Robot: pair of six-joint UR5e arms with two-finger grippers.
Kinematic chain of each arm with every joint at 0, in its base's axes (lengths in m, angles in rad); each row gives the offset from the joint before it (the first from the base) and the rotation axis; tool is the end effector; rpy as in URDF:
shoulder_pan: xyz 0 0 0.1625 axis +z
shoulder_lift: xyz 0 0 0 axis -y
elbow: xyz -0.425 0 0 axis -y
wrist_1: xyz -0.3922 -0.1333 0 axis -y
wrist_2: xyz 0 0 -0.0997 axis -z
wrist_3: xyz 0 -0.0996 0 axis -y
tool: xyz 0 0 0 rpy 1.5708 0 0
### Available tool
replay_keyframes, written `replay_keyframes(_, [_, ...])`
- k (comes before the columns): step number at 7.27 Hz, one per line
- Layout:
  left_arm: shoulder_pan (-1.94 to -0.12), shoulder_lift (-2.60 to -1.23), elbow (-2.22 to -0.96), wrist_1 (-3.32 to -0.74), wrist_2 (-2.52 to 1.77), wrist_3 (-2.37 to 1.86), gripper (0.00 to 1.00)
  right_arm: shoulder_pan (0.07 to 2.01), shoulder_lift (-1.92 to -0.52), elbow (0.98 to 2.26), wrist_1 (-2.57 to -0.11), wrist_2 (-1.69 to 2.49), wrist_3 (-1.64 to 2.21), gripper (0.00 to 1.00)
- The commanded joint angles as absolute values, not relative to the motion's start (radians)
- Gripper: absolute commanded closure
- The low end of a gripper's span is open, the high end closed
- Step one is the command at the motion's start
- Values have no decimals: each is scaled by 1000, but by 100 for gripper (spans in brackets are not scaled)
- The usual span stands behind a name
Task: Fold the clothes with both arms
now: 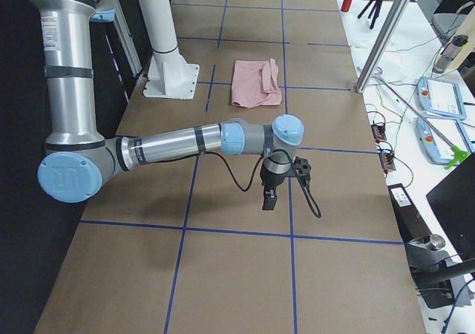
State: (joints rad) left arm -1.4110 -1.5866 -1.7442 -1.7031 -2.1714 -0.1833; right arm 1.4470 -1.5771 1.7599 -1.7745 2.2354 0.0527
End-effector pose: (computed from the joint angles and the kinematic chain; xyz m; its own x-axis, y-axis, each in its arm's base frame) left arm 0.0055 -0.5182 0.5601 0.8004 0.1317 -0.5848 -0.0052 0.9770 0.2130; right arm 0.0119 -0.4862 0.5967 0.7881 -0.0320 0.6147 0.0820 0.9952 -0.0534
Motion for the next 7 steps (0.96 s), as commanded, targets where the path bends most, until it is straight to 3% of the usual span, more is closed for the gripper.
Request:
replay_keyframes(1, [-1618, -1578, -1599, -1703, -2288, 30, 0, 1540, -1656, 1758, -1773, 2247, -46, 0])
replay_keyframes(7, [-1624, -1523, -1624, -1626, -2347, 47, 0, 1540, -1666, 1758, -1773, 2244, -34, 0])
